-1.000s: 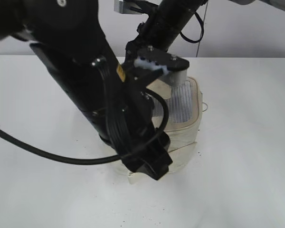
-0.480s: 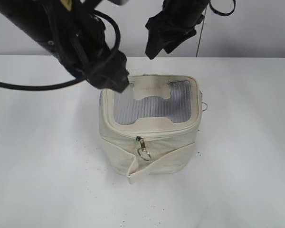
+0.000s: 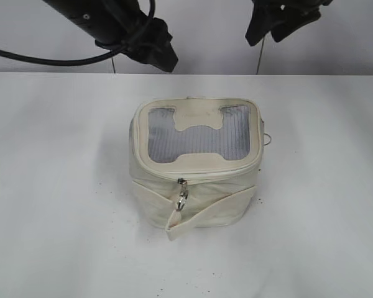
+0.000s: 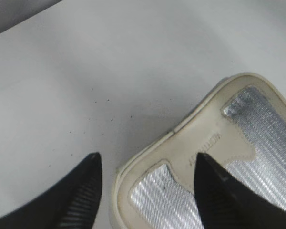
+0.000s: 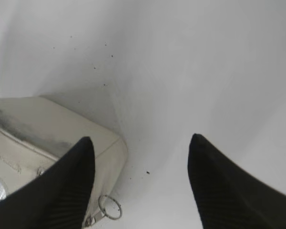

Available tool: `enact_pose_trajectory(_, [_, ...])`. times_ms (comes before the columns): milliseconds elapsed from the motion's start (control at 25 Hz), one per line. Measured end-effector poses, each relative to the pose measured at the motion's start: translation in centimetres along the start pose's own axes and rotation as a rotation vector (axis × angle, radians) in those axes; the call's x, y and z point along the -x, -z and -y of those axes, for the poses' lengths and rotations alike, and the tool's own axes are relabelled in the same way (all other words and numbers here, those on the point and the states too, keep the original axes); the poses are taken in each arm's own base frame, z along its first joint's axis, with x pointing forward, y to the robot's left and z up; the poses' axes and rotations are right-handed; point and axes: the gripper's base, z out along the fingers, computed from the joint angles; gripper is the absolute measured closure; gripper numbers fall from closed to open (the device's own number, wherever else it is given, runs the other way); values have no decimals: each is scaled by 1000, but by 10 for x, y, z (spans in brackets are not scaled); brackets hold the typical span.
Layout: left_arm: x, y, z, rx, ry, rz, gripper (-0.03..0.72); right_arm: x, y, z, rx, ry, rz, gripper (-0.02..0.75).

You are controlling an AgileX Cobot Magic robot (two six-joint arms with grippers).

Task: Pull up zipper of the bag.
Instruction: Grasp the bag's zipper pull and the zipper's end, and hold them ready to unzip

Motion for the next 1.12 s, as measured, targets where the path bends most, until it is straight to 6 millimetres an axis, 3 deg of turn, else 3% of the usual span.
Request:
enact_pose_trajectory(400, [24,-63,-1,-174,-105,-72,217,-49,21,-2,8,-41,-106,254])
enact_pose_trajectory(720, [29,-106,4,-337,-119,-119,217,-107,45,-2,21,-94,-133,280])
enact_pose_trajectory(840, [28,-117,4,-367,-122,-152,217,-124,39,-5,26,-107,-121,302])
enact_pose_trajectory(1000, [24,-126,5,-411,-113,-189,217,-143,17,-7,70,-99,-132,308])
enact_pose_trajectory(1120, [23,-127,7,-428,-106,-201,265,-157,2,-9,101,-69,-120,308])
